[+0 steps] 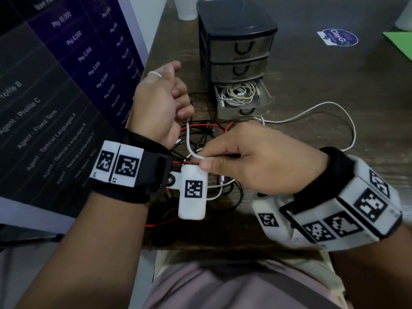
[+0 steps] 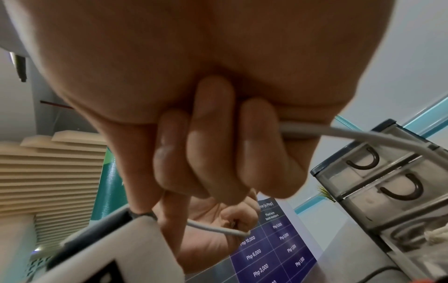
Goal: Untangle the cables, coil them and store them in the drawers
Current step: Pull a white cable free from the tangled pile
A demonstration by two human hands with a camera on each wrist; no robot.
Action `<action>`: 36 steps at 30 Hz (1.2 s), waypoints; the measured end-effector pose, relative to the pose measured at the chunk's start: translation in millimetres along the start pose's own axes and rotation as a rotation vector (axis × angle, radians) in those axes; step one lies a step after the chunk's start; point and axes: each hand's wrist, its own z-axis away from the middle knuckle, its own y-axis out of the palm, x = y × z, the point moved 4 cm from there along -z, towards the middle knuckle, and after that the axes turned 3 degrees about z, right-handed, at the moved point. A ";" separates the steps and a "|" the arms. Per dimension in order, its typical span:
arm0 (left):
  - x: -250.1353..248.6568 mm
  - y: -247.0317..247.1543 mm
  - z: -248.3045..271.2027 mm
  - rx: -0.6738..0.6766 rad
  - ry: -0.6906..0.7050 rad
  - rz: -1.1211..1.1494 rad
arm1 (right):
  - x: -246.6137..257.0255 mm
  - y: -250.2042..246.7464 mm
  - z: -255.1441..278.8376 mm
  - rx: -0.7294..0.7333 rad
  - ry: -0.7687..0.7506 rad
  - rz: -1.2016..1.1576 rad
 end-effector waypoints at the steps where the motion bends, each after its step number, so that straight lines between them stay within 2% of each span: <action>1: 0.9 -0.1 1.1 0.000 0.003 -0.039 | -0.4 -0.2 -0.3 0.003 -0.008 0.010; 4: 4.3 2.0 5.6 0.088 0.052 -0.307 | -3.2 -2.7 -1.1 -0.035 -0.024 0.027; 7: 9.9 9.5 16.3 0.242 0.099 -0.615 | -8.7 -16.6 -0.9 -0.180 -0.018 -0.056; 9: 13.3 15.3 25.2 0.313 0.054 -0.680 | -12.8 -27.3 -0.4 -0.281 -0.025 -0.104; 11: 13.9 18.4 31.5 0.325 0.016 -0.717 | -19.5 -35.9 -0.8 -0.398 -0.032 -0.167; 13: 14.3 21.0 34.4 0.347 0.038 -0.759 | -25.4 -42.7 -1.2 -0.528 -0.051 -0.286; 16: 11.9 25.4 35.8 0.361 0.060 -0.699 | -25.4 -48.8 -0.6 -0.683 -0.108 -0.347; 20: 10.5 28.1 36.2 0.380 0.026 -0.599 | -22.1 -51.1 -0.2 -0.775 -0.142 -0.379; 24: 10.1 36.7 46.0 0.461 -0.070 -0.450 | -33.2 -54.0 -1.8 -0.930 -0.071 -0.325; 29: -2.8 47.6 48.2 0.594 -0.031 -0.120 | -45.7 -42.8 -12.1 -0.875 -0.059 -0.293; 33: -21.0 53.2 43.0 0.656 0.039 0.167 | -51.8 -23.9 -18.5 -0.707 0.001 -0.253; 36: -32.9 51.6 34.4 0.607 0.145 0.241 | -58.6 -6.5 -19.8 -0.542 0.111 -0.171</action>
